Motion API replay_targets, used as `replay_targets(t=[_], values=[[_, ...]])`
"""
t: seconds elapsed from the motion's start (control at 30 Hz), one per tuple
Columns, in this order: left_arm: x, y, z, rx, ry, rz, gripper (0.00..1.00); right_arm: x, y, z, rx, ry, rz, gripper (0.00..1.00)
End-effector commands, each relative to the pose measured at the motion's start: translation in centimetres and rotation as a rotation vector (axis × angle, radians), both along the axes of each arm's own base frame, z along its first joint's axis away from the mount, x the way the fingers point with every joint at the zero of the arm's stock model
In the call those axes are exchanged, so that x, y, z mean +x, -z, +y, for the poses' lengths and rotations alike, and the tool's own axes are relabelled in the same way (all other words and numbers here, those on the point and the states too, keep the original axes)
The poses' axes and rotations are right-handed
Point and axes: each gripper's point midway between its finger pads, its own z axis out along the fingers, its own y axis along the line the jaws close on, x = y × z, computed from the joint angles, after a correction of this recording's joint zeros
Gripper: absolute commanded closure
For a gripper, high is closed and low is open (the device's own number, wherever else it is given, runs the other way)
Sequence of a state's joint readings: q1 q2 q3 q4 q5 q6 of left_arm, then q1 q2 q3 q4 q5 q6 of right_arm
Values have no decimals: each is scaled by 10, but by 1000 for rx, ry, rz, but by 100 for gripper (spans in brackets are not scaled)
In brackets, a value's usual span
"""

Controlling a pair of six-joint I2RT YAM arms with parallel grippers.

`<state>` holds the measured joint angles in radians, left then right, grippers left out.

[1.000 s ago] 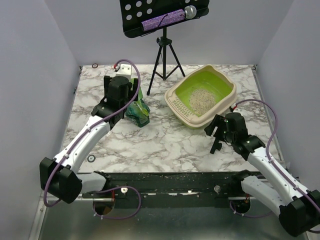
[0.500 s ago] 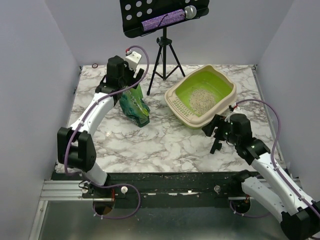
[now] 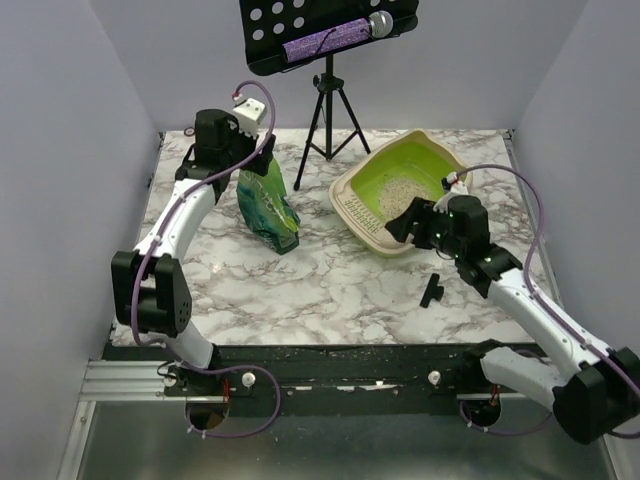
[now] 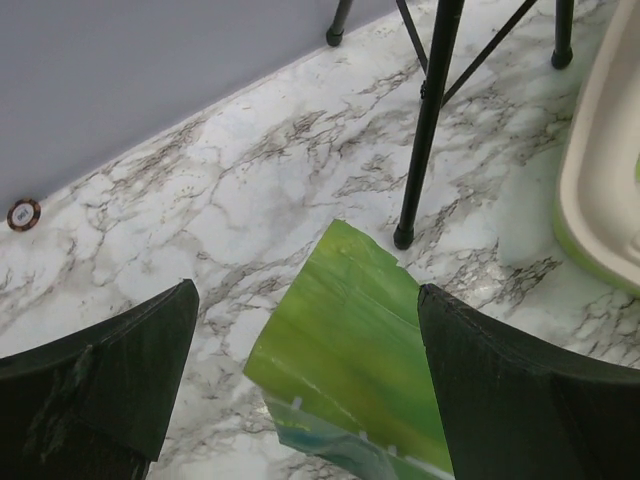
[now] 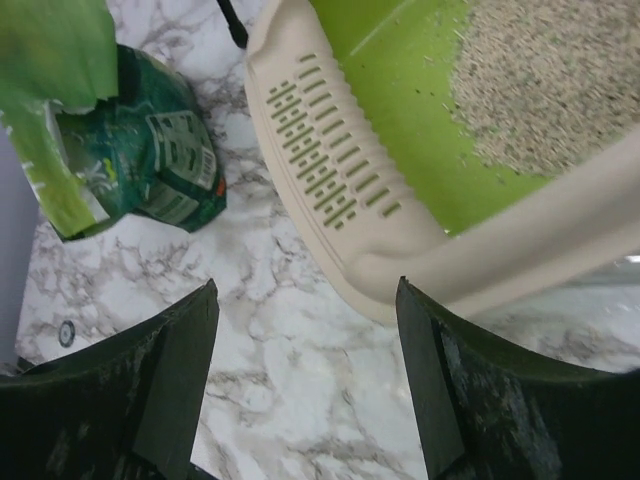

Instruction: Fill the litter box with clean litter

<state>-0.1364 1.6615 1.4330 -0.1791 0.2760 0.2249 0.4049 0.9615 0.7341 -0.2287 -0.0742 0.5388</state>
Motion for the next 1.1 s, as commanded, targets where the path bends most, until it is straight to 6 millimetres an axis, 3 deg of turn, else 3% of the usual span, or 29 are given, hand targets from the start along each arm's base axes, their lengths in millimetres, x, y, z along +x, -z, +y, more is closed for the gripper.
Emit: replay_targets(t=[0.0,0.1,0.17,0.2,0.3,0.47,0.6,0.8,0.93,1.07], values=[[-20,-56,26,-149,-252,-95,2,38,-37,42,178,-72,-113,21],[-43,-60,58,-257,-501,-87,2,60,-48,72,255,-155,-141,20],[-63,-55,65,-326,-574,-73,3,75,-55,94,293,-218,-149,20],[-73,-44,68,-336,-610,-55,3,81,-59,104,314,-248,-150,20],[-101,-30,68,-315,-631,-13,3,96,-67,134,363,-324,-167,20],[-137,3,66,-306,-664,102,3,121,-51,183,380,-380,-94,19],[-153,-2,62,-289,-662,69,1,140,-47,217,382,-394,-77,19],[-179,-1,58,-310,-648,64,1,169,-27,241,421,-384,-60,19],[-192,1,71,-315,-680,1,1,182,-13,256,466,-395,-26,19],[-200,7,72,-304,-646,-48,1,186,0,266,517,-410,-8,19]])
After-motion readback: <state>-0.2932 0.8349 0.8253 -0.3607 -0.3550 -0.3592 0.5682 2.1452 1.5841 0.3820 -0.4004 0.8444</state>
